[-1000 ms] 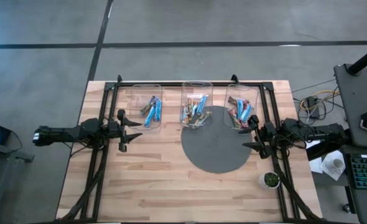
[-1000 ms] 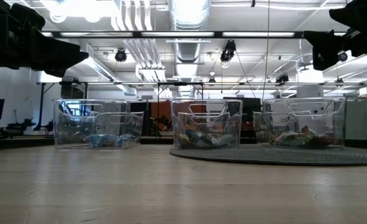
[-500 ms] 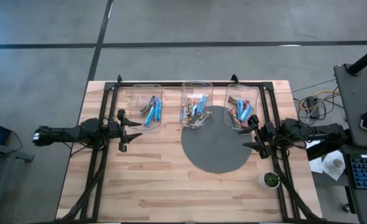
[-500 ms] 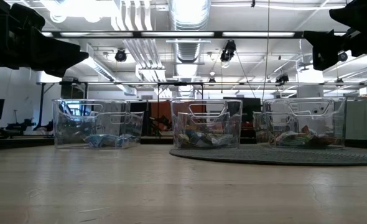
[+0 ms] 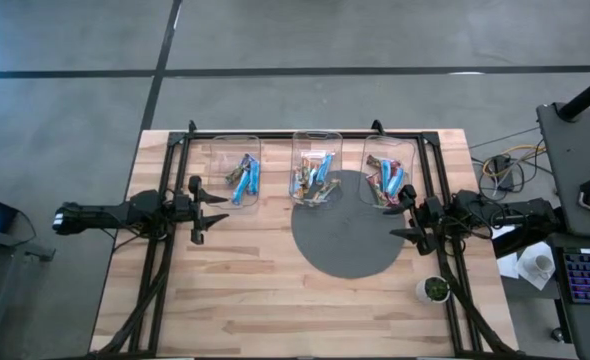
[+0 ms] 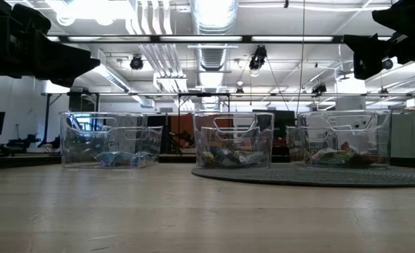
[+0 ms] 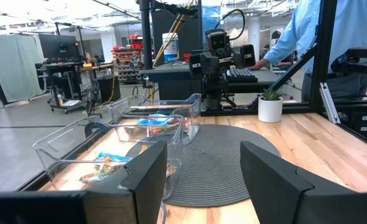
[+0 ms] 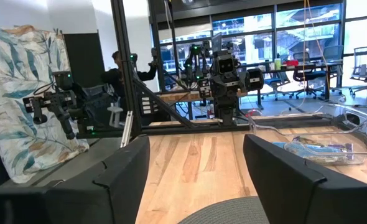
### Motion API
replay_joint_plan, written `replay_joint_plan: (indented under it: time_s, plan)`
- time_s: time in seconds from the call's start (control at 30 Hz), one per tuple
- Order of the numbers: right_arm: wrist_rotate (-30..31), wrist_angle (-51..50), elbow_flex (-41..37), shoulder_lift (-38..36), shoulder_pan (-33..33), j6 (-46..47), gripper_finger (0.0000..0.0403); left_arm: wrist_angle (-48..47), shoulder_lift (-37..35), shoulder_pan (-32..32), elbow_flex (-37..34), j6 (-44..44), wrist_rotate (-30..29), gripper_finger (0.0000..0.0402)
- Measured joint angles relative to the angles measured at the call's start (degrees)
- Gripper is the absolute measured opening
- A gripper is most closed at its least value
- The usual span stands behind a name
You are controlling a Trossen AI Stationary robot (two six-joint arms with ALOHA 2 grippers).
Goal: Pick and place Granola Bars by type
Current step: Return to Home Position
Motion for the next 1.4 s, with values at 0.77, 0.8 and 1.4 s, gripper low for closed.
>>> replay_joint_plan:
  time_s: [0.77, 0.8, 1.4]
  plan:
    - [0.0, 0.0, 0.0, 0.0, 0.0, 0.0, 0.0248, 0.0, 0.0, 0.0, 0.0, 0.0, 0.0, 0.0186]
    - [0.0, 0.0, 0.0, 0.0, 0.0, 0.0, 0.0247, 0.0, 0.0, 0.0, 0.0, 0.0, 0.0, 0.0186]
    - [0.0, 0.0, 0.0, 0.0, 0.0, 0.0, 0.0252, 0.0, 0.0, 0.0, 0.0, 0.0, 0.0, 0.0186]
